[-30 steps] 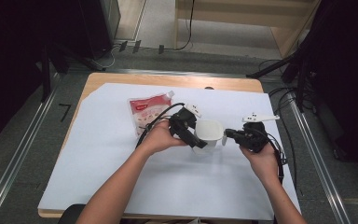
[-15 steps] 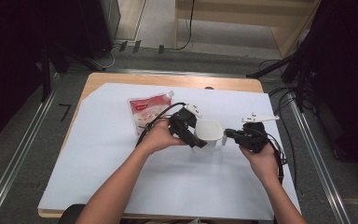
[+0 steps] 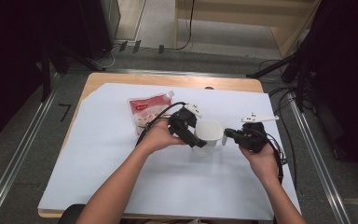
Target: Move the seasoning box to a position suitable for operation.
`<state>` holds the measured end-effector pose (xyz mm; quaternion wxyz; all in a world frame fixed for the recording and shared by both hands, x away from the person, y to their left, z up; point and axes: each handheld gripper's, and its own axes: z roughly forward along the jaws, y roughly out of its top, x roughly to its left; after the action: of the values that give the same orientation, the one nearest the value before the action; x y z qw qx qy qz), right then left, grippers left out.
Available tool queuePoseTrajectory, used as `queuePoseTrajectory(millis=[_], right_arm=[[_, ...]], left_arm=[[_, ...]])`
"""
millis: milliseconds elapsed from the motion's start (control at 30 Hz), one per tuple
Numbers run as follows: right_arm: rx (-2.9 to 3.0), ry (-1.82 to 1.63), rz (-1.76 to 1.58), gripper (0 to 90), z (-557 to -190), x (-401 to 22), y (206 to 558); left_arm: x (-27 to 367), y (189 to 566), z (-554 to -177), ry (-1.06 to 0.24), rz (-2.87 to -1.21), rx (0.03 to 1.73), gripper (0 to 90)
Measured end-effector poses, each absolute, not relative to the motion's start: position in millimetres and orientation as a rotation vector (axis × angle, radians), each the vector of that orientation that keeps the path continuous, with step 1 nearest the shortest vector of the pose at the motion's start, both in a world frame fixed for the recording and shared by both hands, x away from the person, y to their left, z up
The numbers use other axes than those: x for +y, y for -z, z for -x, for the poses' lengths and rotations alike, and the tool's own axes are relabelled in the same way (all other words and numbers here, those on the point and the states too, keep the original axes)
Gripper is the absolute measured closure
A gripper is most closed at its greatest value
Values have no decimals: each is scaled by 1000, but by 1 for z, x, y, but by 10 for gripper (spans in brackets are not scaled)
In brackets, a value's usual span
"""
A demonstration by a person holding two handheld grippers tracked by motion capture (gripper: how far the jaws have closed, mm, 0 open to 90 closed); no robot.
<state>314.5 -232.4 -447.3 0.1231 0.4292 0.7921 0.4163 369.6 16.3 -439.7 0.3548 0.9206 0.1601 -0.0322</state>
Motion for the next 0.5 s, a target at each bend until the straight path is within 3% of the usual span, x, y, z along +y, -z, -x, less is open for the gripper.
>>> queuePoseTrajectory(millis=[500], right_arm=[[2305,-1202,-1241,900,-314,-231,447]], left_arm=[[16,433,-368,75,-2376,401,151]])
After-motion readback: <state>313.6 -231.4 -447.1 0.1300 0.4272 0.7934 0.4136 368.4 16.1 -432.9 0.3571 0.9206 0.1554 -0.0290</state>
